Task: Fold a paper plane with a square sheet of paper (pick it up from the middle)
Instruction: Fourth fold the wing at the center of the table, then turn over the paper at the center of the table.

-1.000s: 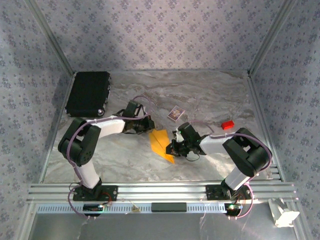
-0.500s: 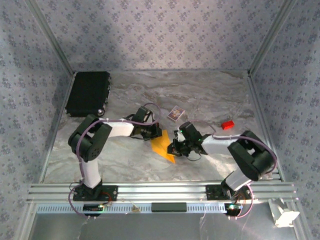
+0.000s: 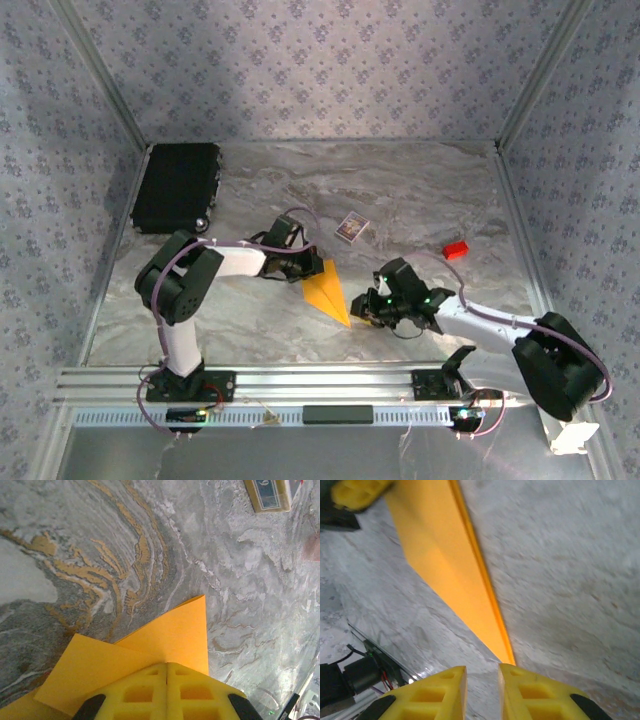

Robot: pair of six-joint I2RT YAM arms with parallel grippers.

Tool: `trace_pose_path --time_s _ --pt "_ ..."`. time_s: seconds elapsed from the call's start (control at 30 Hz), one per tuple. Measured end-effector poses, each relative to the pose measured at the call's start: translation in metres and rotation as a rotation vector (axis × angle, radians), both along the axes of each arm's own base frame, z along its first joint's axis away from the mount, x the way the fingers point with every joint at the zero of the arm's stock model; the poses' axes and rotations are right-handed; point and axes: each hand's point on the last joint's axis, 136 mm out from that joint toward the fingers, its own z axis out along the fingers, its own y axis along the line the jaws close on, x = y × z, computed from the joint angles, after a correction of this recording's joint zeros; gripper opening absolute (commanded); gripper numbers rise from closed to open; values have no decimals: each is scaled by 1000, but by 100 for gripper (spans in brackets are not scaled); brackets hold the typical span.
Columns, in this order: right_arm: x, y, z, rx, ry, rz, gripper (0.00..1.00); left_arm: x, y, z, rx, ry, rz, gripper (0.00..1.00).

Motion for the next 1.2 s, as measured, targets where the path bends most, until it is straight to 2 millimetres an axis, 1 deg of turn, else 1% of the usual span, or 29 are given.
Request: trace_pose_path --time_s 0.13,0.33,0.93,1.2 --pt "-8 3 -11 -18 49 3 25 0 0 0 -3 6 9 0" --pt "-9 3 -20 -34 82 -7 27 0 0 0 -4 9 13 0" --pt "-8 8 -21 -16 83 1 27 1 -1 0 -19 14 31 0" --pt "5 10 -12 21 41 -23 28 1 -1 1 -25 14 36 0"
